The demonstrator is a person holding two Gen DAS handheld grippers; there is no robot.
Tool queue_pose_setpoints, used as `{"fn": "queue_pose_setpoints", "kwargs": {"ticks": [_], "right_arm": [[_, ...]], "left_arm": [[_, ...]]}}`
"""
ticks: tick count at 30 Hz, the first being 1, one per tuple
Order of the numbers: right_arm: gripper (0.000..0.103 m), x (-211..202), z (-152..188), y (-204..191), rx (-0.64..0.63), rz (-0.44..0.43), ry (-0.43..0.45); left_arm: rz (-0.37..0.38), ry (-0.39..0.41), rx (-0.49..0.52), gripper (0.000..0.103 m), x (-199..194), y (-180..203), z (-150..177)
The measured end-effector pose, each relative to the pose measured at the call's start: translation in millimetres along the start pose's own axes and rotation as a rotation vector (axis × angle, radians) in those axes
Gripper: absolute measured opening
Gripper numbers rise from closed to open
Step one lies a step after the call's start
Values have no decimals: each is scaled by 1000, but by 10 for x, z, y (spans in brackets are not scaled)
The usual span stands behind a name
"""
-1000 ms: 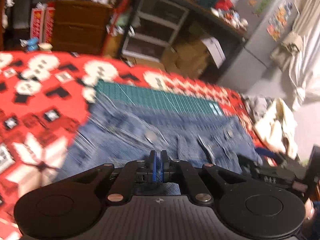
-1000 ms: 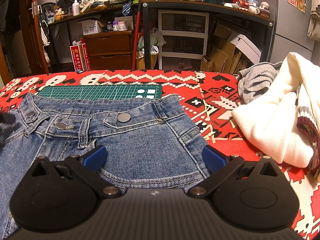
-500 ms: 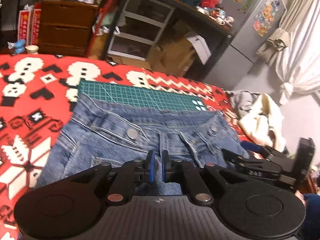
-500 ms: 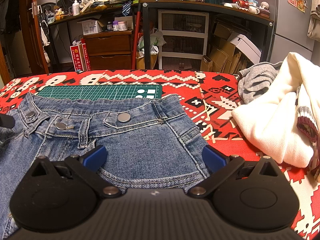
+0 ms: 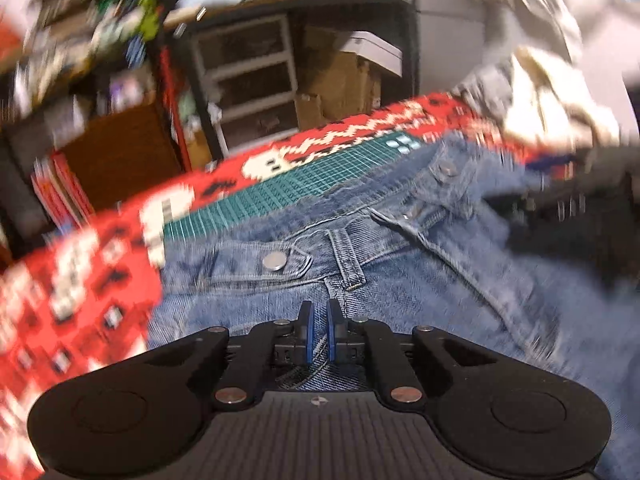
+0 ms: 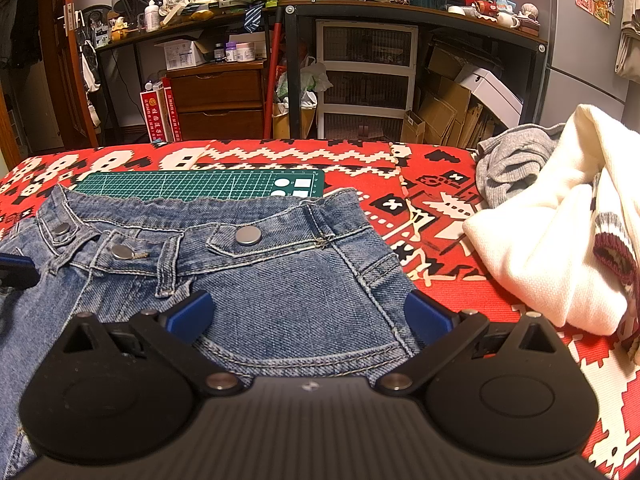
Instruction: Fold clothes
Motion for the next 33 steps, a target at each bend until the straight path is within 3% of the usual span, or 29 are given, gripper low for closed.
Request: {"fn": "queue_pose_setpoints", "kwargs": {"ticks": [4,6,9,13,18,23,28,33], "right_arm": [[102,1,0,1,0,0,0],[102,0,-1,0,0,0,0],[102,2,0,2,0,0,0],[102,1,-1,1,0,0,0],[102,-6,3,9,5,-3,1],[102,-9,-4,7,5,-2,1],[102,-11,-3,3,4,-1,1],[102,-8,-5,8,3,-1,1]], "left_arm": [[-84,8,123,8,34,76,4],[-104,14,83,8,21,-12,-12],[-82,51,-61,8,-62,-185,-78],[51,87,-240,8,-162,-197,-132],[10,6,-190,9,-95,-31,68],[-55,35,-155,10,-160,-63,184],[-138,41,-220,6,-169,-263,218],[-29,110,-341,6,-250,-286,26]]}}
Point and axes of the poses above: each gripper's, at about its wrist camera, not at the fingertips, and x roughly the way its jaws point, y to its right, z to its underside, the point moved 3 cm from there along x, roughly the way its jaws point, and after that the axes turned 12 degrees about y, right-handed, at the moved point
